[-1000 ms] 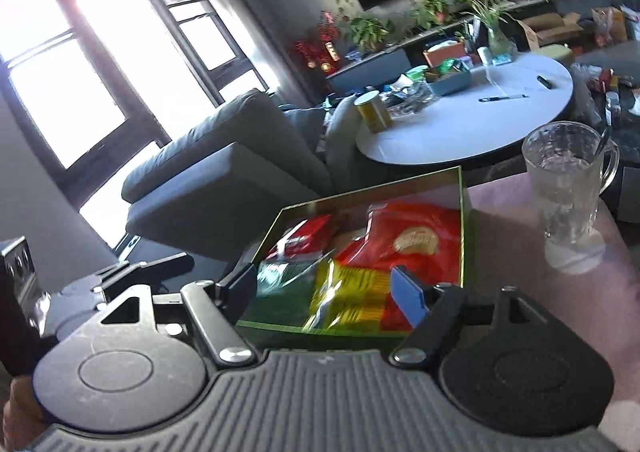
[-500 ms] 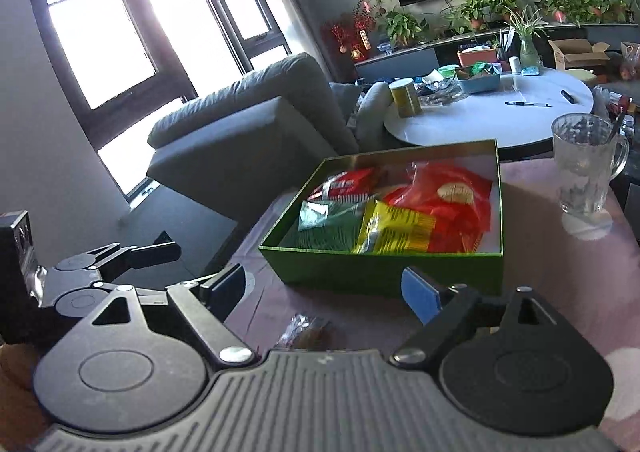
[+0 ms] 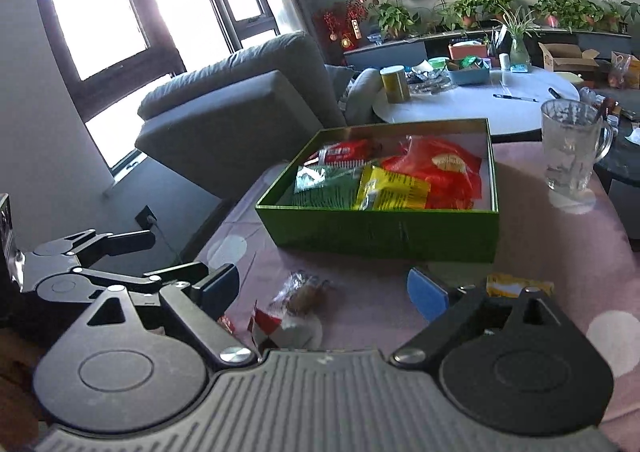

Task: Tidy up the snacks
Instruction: 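Move the left gripper to the long biscuit pack while the right approaches the yellow-blue bread pack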

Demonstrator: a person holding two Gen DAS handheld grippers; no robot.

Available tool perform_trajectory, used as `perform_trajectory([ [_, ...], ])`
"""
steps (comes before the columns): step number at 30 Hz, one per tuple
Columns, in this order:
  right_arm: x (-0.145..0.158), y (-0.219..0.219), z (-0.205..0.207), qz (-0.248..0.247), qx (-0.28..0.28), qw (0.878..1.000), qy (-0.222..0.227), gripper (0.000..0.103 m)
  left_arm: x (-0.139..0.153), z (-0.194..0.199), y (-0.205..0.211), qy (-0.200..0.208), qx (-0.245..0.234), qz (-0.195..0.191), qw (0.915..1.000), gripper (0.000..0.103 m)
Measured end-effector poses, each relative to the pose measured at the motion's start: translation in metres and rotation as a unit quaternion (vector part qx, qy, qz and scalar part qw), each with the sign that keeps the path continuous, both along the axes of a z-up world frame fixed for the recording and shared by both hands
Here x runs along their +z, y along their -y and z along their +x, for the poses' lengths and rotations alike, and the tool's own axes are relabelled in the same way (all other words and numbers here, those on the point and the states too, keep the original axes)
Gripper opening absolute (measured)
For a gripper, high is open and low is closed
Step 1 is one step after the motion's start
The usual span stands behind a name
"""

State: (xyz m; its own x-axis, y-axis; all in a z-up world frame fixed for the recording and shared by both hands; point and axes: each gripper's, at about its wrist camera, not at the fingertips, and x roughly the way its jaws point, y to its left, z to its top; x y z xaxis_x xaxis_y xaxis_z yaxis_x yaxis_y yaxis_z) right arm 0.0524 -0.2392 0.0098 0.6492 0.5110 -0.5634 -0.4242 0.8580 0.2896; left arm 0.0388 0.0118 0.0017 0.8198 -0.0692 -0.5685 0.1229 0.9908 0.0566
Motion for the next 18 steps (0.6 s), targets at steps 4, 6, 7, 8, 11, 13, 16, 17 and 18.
perform_trajectory([
  [4,-0.005,-0.003,-0.006,-0.001,0.003,1.000,-0.007,0.059,-0.009,-0.007,-0.008,-0.009,0.011,-0.002,0.9999,0.097],
  [6,-0.006,-0.005,-0.009,-0.004,0.004,1.000,-0.010,0.059,-0.012,-0.010,-0.013,-0.014,0.016,-0.003,0.9998,0.097],
  [7,-0.007,-0.006,-0.011,-0.006,0.004,1.000,-0.010,0.059,-0.014,-0.012,-0.016,-0.017,0.020,-0.004,0.9997,0.097],
  [8,-0.008,-0.007,-0.012,-0.007,0.006,1.000,-0.011,0.059,-0.016,-0.012,-0.017,-0.019,0.022,-0.005,0.9996,0.097],
  [11,-0.009,-0.010,-0.016,-0.011,0.008,1.000,-0.012,0.060,-0.025,-0.016,-0.024,-0.031,0.022,-0.005,0.9993,0.097],
  [13,-0.010,-0.011,-0.017,-0.012,0.008,1.000,-0.014,0.060,-0.033,-0.017,-0.026,-0.042,0.019,0.001,0.9990,0.097],
  [16,-0.013,-0.012,-0.017,-0.014,0.009,1.000,-0.018,0.060,-0.046,-0.017,-0.029,-0.059,0.015,0.013,0.9980,0.097],
  [17,-0.013,-0.013,-0.018,-0.014,0.009,1.000,-0.020,0.061,-0.051,-0.016,-0.030,-0.066,0.015,0.017,0.9975,0.097],
  [18,-0.014,-0.014,-0.018,-0.015,0.010,1.000,-0.021,0.061,-0.056,-0.016,-0.030,-0.072,0.016,0.021,0.9971,0.097],
])
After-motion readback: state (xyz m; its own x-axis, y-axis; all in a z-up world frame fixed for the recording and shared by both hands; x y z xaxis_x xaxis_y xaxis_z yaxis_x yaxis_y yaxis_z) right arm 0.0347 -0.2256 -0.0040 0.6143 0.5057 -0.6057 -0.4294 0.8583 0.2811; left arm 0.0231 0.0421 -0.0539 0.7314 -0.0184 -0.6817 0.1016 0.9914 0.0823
